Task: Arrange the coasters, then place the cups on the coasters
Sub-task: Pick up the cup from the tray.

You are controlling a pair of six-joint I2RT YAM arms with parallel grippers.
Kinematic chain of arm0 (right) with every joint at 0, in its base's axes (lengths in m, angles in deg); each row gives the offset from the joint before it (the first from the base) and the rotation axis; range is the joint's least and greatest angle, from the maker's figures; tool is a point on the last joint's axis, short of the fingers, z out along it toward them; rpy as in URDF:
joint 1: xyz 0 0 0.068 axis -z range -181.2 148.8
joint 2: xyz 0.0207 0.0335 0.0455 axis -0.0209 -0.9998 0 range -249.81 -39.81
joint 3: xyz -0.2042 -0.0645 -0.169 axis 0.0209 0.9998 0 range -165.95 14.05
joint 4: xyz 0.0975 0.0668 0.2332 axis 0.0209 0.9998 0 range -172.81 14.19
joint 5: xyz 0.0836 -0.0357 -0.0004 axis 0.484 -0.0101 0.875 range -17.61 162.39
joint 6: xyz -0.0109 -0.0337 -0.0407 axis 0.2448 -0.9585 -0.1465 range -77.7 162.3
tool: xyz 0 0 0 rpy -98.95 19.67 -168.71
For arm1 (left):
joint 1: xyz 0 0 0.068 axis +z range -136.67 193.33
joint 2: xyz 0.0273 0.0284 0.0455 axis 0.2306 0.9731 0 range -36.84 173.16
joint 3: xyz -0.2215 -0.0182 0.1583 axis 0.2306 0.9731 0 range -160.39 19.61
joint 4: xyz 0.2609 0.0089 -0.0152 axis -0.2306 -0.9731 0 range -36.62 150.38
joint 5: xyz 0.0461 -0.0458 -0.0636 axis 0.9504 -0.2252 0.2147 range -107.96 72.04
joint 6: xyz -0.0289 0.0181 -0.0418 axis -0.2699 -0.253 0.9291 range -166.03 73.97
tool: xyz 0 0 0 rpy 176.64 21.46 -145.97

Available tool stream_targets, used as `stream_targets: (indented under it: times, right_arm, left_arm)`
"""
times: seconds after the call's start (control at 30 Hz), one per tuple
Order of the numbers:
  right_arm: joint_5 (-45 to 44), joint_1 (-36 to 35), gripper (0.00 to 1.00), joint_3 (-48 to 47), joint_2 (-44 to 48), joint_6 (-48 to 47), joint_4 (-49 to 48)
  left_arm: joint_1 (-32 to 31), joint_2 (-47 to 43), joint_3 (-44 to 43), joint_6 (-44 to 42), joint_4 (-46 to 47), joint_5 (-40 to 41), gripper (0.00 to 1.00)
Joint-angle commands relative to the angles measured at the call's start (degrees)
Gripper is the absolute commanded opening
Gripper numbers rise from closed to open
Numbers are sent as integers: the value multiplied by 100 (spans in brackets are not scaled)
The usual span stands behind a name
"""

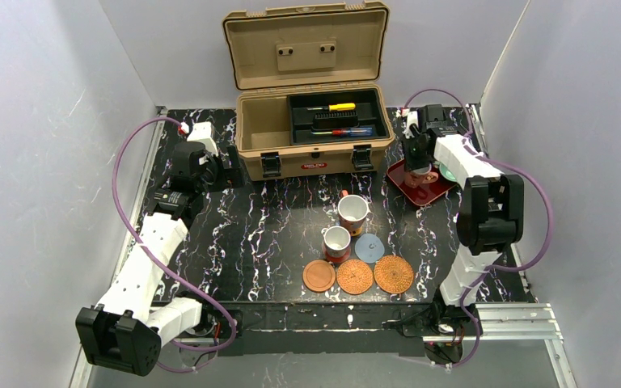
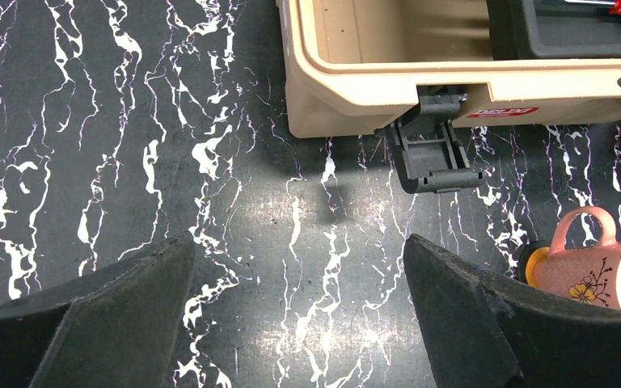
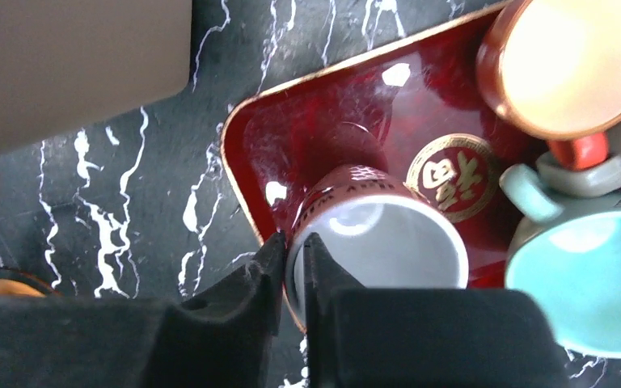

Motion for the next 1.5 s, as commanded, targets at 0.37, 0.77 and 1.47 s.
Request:
stream_targets:
  times: [0.37, 0.77, 1.47]
  right_arm:
    - [-468, -108, 65, 212, 1419, 1139, 124]
    - [-1286, 24, 70, 1082, 2181, 3557, -515]
    - [-1840, 404, 69, 1563, 1682, 5233, -817]
  left_arm:
    - [-27, -13, -7, -26, -29, -33, 99]
    - [-27, -58, -7, -2, -18, -53, 99]
    - [-36, -59, -16, -3, -34, -74, 99]
